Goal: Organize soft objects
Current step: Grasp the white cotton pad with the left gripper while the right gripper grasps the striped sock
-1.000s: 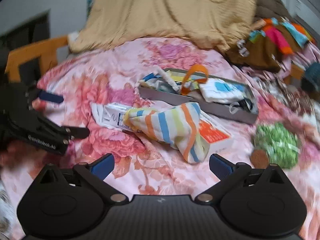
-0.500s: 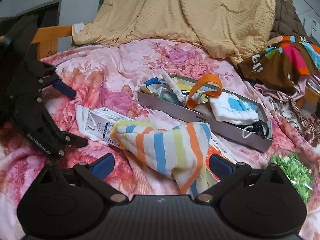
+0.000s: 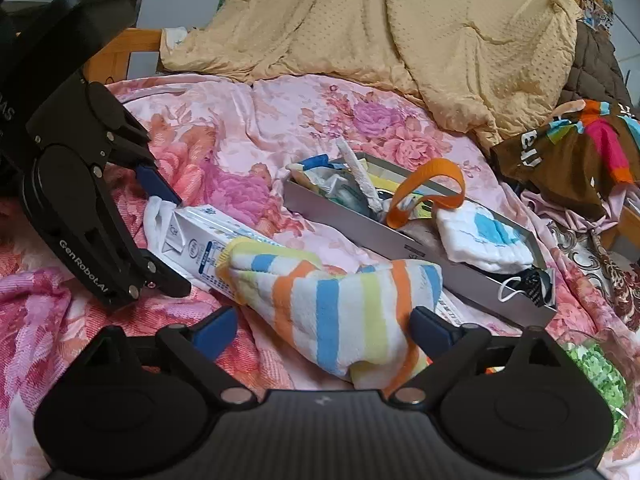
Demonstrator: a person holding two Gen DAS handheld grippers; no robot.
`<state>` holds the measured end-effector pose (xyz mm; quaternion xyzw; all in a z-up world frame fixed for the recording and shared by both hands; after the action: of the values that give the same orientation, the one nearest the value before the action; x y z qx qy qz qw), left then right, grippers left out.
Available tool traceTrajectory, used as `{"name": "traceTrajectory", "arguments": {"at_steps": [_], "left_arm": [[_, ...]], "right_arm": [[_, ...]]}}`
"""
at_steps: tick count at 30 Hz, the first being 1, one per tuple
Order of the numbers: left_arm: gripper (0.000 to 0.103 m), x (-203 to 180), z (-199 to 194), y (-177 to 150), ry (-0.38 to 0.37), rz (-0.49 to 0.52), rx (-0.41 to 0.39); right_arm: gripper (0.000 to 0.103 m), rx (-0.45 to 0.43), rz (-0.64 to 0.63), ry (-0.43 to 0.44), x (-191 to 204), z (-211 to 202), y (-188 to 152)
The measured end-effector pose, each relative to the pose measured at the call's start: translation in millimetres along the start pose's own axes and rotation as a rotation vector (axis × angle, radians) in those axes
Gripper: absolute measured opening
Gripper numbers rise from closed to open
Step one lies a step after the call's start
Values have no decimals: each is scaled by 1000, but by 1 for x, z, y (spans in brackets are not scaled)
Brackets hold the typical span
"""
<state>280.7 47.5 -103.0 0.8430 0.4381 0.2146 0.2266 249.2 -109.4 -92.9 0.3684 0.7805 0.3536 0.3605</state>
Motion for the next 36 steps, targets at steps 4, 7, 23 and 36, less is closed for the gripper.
{"name": "traceTrajectory", "arguments": {"at_steps": [4,7,23,36], "left_arm": [[76,1,2,1,-28,23,36],[76,8,5,3,-57,21,78],[35,4,10,10,-63,167,222],[13,5,8,20,-13,-48,328]], "right_arm": [[86,0,1,-1,0,1,0],[83,-3,14,-5,-3,1,0],[58,-14,17,-13,-2,-1,-1],[23,-53,60,-16,-10,-9,3]]}}
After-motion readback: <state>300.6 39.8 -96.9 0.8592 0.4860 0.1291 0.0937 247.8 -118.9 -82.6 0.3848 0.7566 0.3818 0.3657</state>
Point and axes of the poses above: each gripper's, at about its wrist camera, not at the fingertips, and z roughly the way its jaws point, x to its left, y to its top, the point moved 4 cm from there along z, roughly the way its jaws point, and after that the axes turned 5 degrees about -y, right-handed, at the moved point
